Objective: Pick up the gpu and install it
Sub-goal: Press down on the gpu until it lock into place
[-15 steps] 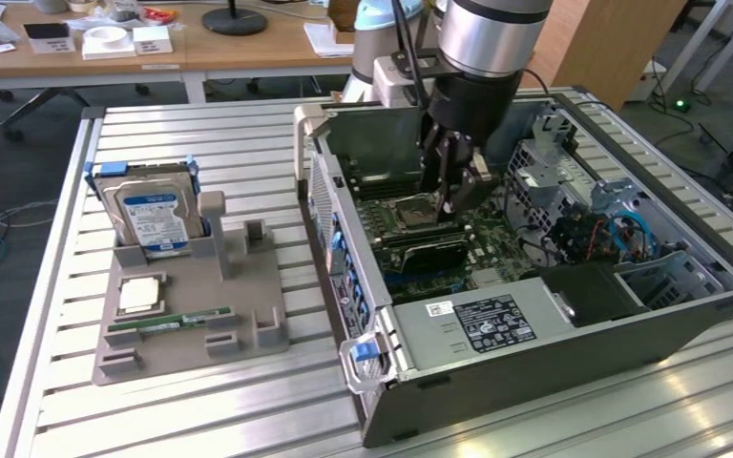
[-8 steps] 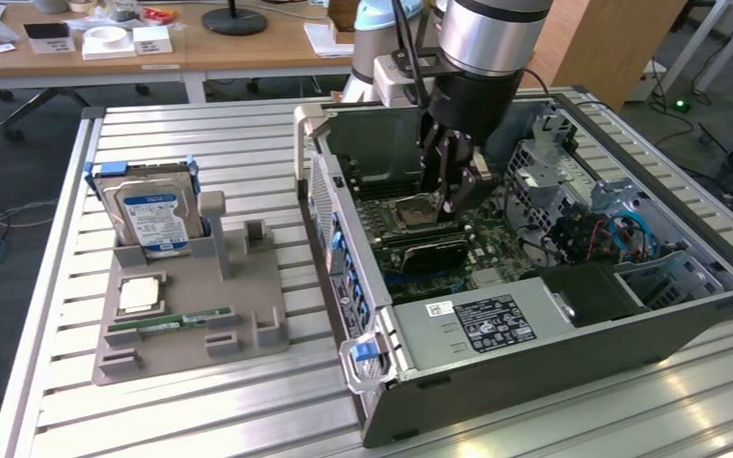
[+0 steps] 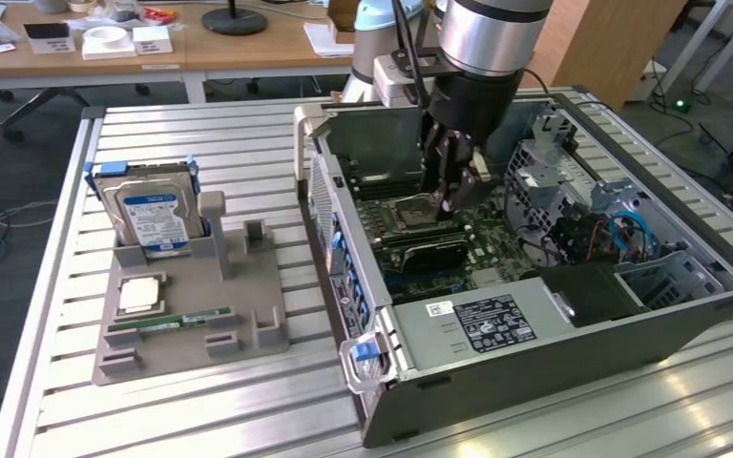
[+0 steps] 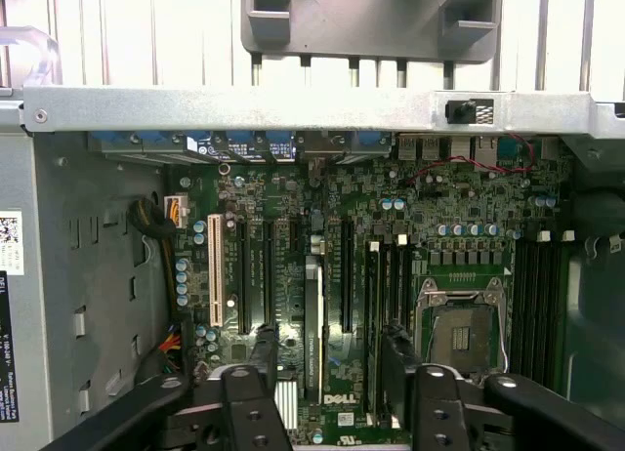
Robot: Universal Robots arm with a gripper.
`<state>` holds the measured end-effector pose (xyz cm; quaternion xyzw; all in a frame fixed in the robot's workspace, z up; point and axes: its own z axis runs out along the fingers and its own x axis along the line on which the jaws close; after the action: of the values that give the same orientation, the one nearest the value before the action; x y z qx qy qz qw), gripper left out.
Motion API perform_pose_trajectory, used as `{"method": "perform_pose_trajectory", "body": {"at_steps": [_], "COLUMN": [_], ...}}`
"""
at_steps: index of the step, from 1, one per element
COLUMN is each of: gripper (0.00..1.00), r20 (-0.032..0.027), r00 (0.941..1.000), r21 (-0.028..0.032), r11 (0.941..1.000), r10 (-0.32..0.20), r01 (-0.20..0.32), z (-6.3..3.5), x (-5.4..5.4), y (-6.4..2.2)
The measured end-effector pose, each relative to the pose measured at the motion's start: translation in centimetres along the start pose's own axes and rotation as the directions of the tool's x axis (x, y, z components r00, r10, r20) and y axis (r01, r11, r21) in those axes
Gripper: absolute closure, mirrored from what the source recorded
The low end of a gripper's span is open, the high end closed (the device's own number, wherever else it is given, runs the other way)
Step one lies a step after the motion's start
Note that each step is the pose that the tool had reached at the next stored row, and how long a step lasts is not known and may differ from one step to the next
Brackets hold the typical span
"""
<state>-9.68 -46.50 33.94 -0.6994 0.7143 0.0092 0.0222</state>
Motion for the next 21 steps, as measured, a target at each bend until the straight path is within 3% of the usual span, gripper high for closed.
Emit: {"method": "perform_pose_trajectory", "body": {"at_steps": [1, 4, 7, 10, 21], "gripper": [0.45, 0.62, 0.68, 0.86, 0.89], "r20": [0.0, 0.0001, 0.0001, 0.0001, -0.0001], "r00": [1.0, 1.0, 1.0, 1.0, 1.0], "r21": [0.0, 0.0, 0.0, 0.0001, 0.0], "r11": [1.0, 1.0, 1.0, 1.0, 1.0], "r10": [0.0, 0.0, 0.0, 0.0, 0.0], "r01": [0.0, 0.0, 0.0, 0.0, 0.0], "z": [0.0, 0.0, 0.0, 0.0, 0.14], "x": [0.0, 0.0, 0.0, 0.0, 0.01], "y": [0.0, 0.0, 0.0, 0.0, 0.0]}}
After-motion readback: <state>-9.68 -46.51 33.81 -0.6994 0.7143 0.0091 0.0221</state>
